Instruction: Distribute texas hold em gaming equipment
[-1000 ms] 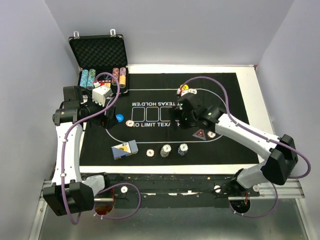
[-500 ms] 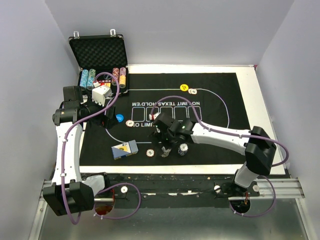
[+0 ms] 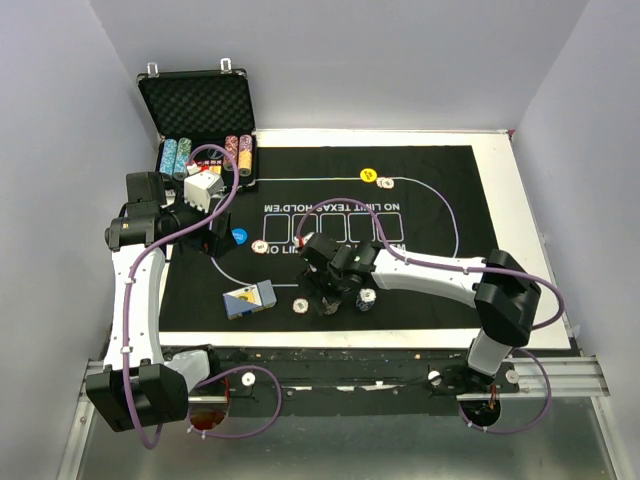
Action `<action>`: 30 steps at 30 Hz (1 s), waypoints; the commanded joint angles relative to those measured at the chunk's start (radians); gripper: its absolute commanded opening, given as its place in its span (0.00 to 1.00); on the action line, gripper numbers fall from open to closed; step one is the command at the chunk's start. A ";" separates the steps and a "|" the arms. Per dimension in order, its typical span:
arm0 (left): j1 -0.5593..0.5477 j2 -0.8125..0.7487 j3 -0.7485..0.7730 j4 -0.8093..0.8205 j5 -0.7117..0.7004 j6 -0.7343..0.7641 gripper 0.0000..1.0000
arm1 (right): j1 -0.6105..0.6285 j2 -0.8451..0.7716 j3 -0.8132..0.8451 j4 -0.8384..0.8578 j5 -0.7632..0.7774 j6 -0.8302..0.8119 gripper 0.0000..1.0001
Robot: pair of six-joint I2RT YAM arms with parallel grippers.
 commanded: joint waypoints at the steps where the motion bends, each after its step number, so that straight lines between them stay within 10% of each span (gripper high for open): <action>1: 0.006 -0.018 0.028 -0.005 0.017 0.001 0.99 | 0.009 0.033 0.008 0.000 0.015 -0.003 0.82; 17: 0.005 -0.022 0.036 -0.013 0.004 0.010 0.99 | 0.009 0.011 0.005 -0.002 0.036 0.013 0.47; 30: 0.006 -0.028 0.031 -0.011 0.004 0.013 0.99 | 0.008 0.002 0.115 -0.056 0.115 -0.023 0.38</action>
